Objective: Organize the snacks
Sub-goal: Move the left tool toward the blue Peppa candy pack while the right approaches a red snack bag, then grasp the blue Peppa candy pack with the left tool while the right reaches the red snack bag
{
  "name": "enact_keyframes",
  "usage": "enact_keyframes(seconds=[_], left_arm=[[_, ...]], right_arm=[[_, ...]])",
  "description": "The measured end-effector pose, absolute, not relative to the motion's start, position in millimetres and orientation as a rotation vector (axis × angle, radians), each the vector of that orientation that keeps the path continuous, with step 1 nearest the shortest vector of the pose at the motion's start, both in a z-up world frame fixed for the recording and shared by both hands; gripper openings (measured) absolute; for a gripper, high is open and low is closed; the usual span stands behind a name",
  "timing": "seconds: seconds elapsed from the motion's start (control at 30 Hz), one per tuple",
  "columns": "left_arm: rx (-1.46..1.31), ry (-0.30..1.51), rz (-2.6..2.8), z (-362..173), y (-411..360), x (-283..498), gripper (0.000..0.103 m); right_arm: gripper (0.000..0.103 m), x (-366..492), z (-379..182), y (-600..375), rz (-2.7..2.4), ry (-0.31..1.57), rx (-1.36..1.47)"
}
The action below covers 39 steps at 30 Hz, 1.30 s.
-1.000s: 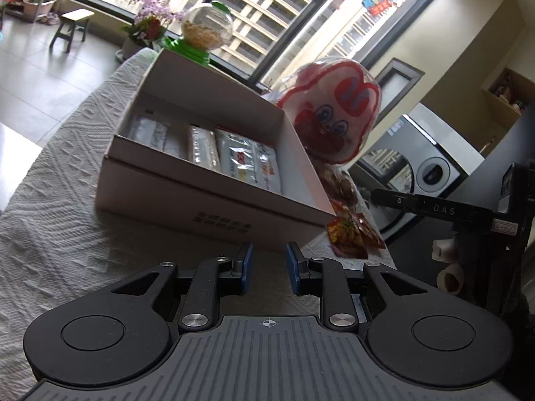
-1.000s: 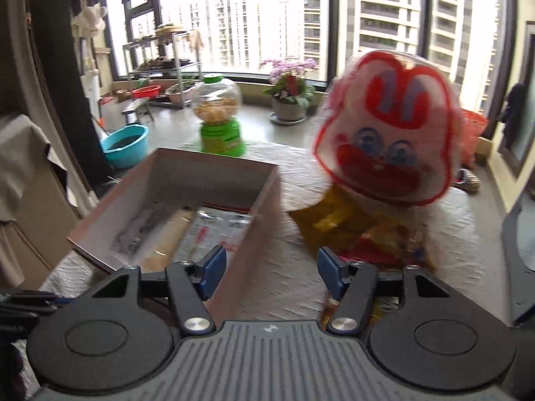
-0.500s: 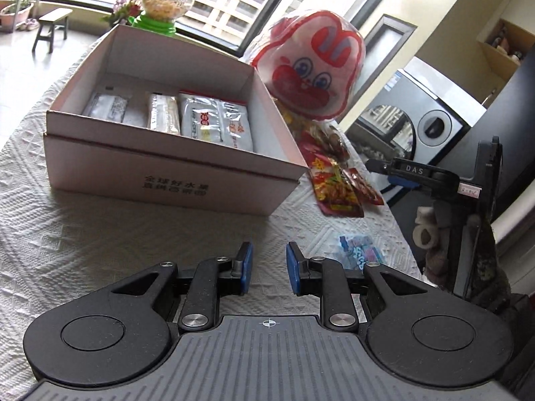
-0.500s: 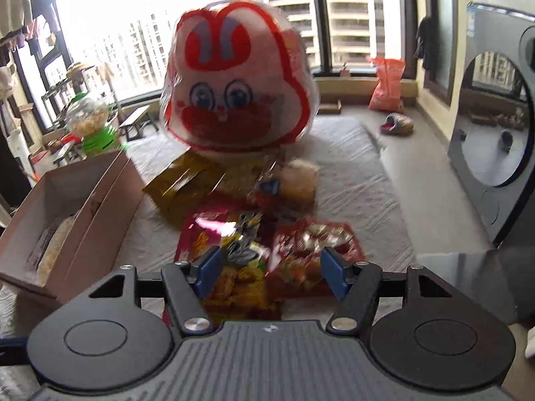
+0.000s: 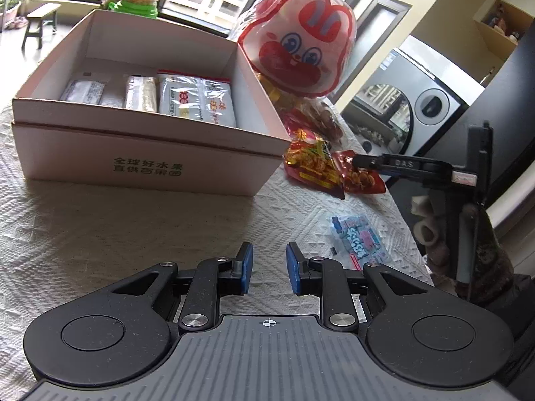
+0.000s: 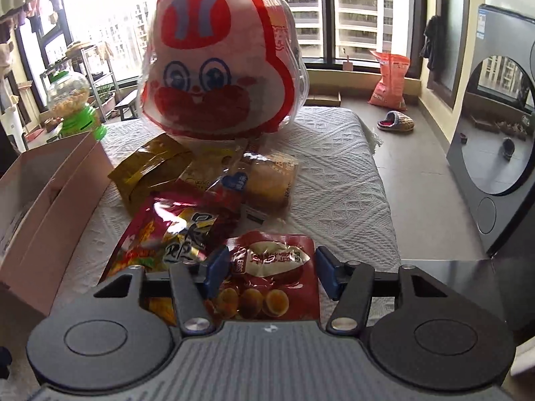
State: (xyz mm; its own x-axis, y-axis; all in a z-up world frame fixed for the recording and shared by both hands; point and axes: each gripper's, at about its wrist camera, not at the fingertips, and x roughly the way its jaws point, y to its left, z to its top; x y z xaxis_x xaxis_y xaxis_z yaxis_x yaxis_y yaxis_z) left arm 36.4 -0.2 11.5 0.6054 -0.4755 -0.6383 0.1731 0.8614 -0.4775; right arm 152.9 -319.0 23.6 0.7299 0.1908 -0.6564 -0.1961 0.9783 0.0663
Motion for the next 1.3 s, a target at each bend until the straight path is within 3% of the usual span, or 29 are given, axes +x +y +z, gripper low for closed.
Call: enact_keyframes(seconds=[0.13,0.73,0.8,0.87,1.0,1.1,1.17,1.3], left_arm=[[-0.398,0.855,-0.401,9.3,-4.7,38.1,0.025],[-0.355,0.889,-0.443,18.3,-23.2,29.1,0.025],[-0.391,0.947,-0.501,19.9,-24.1,25.0,0.025],[-0.423,1.006,-0.598,19.7,-29.8,19.6,0.025],[-0.426,1.110,-0.694,10.4,-47.4,14.2,0.025],[-0.400,1.143,-0.649,0.1,-51.4,15.9,0.025],[-0.409,1.140,-0.620,-3.7,-48.5,17.9,0.021],[-0.419,1.089,-0.536,1.2,-38.1,25.2,0.021]], right_arm=[[0.035,121.8,26.0,-320.6,0.297,0.754,-0.016],[0.038,13.7,16.2,-260.5,0.678,0.761,-0.041],[0.047,17.6,26.2,-261.6,0.615,0.677,-0.097],[0.075,34.6,34.7,-269.6,0.518,0.595,-0.119],[0.078,104.5,34.9,-287.7,0.412,0.639,-0.080],[0.075,142.6,22.6,-298.5,0.361,0.728,0.043],[0.049,144.0,13.2,-302.4,0.399,0.774,0.113],[0.048,100.1,7.0,-284.0,0.482,0.764,0.030]])
